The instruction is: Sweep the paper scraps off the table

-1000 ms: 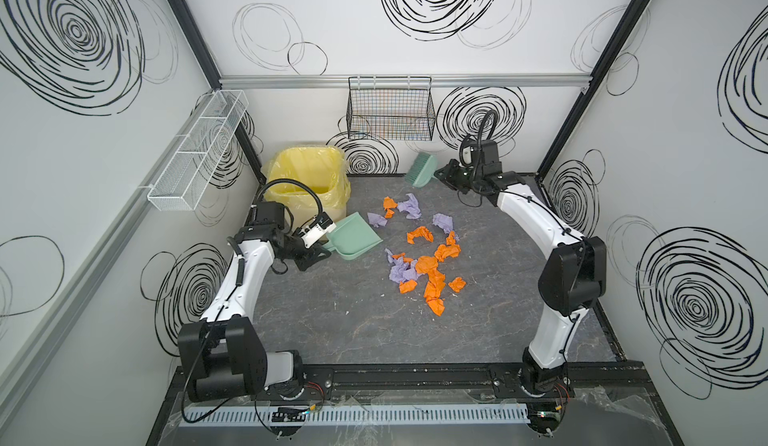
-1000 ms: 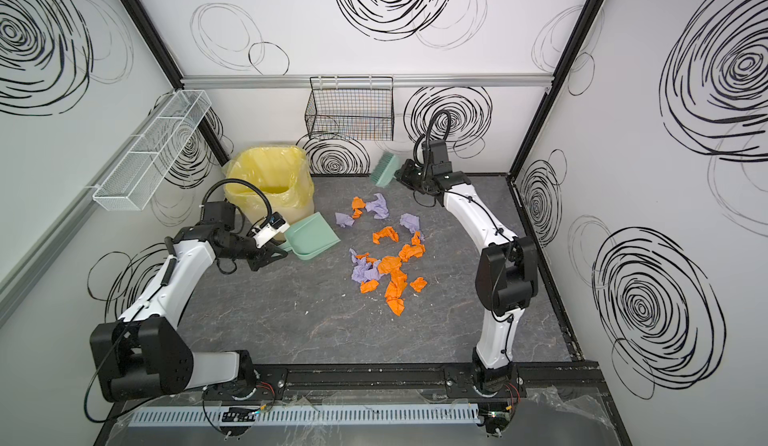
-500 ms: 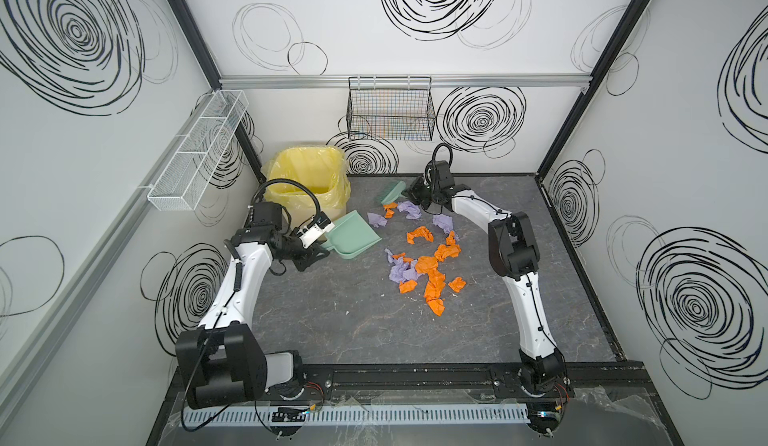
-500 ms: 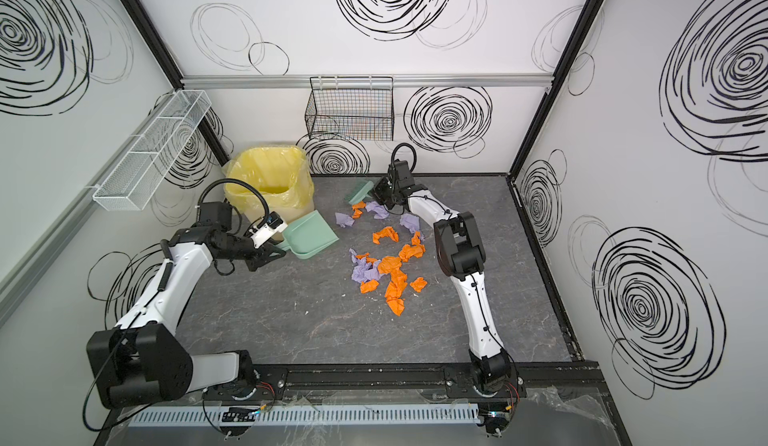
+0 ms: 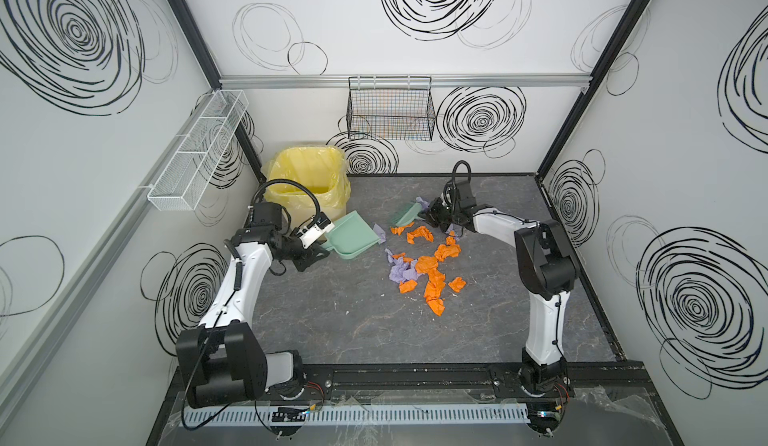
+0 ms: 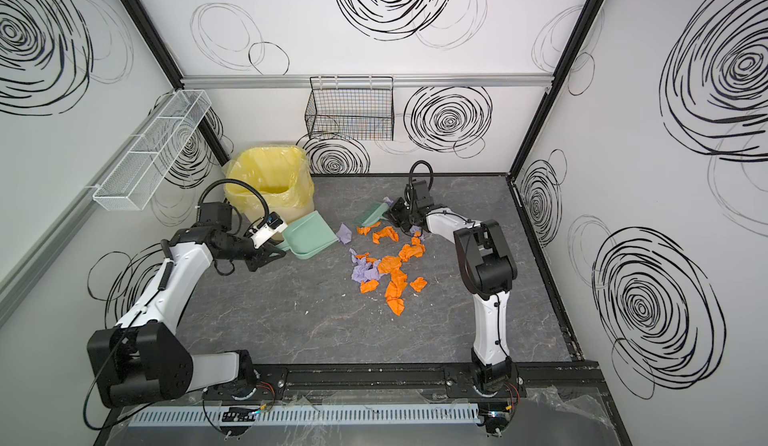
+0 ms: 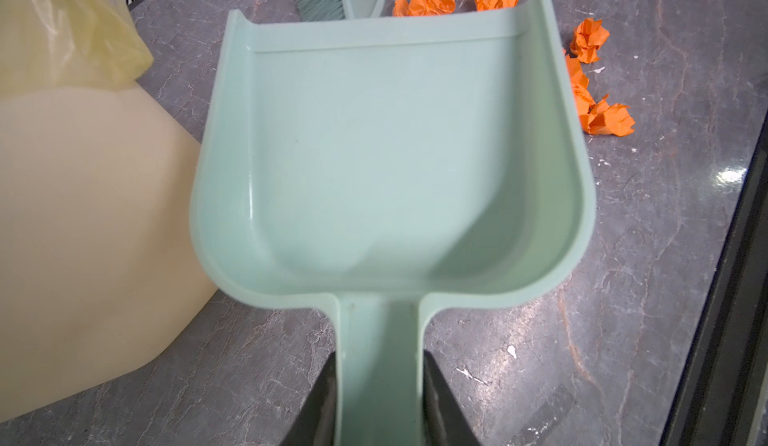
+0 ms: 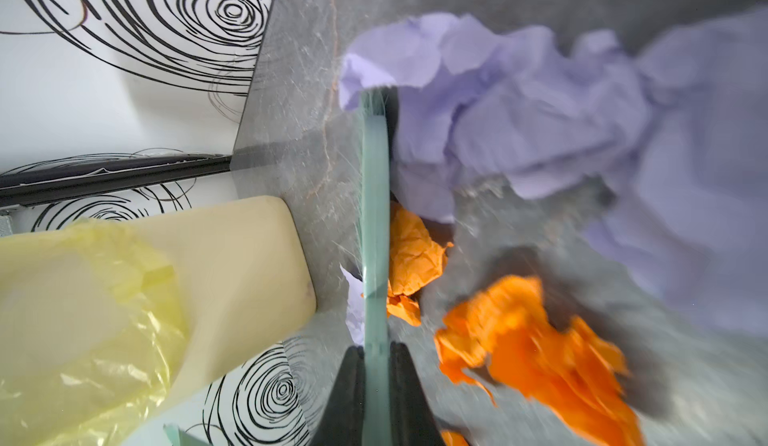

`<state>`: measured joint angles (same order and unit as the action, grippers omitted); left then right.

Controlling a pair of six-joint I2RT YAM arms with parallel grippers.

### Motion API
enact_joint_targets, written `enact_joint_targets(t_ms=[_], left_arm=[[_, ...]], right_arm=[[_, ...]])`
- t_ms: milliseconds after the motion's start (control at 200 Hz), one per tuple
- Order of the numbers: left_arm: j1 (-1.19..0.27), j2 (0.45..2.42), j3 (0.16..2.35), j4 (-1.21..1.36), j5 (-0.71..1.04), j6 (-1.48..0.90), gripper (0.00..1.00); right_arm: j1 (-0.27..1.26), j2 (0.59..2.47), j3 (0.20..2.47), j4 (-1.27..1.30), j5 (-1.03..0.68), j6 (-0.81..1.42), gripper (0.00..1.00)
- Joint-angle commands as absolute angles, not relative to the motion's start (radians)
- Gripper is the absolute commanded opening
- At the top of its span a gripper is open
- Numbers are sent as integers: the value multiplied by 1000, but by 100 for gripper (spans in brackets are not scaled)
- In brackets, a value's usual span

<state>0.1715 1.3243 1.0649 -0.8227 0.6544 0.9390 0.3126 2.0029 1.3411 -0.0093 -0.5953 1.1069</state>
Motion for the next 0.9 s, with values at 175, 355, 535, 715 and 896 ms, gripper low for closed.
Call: enact_joint_targets(t_ms=[175,355,535,715,896], left_arm=[[175,1351,1068,-823,685,950,0],[151,1366,1026,-796,630,965,0],[144,1376,994,-780,596,983,0],[153,1357,981,-790,620,977,0],[159,1311,951,-804,603,991,0]], right_arm=[[260,1682,1133,-138,-535,962,0],[261,1591,1203,-285,-596,835,0],[294,1596,1280,-362,-631,783,0],[399,1708,1371,-273,-637,843,0],[489,1901,1500,-147,-667,945,0]])
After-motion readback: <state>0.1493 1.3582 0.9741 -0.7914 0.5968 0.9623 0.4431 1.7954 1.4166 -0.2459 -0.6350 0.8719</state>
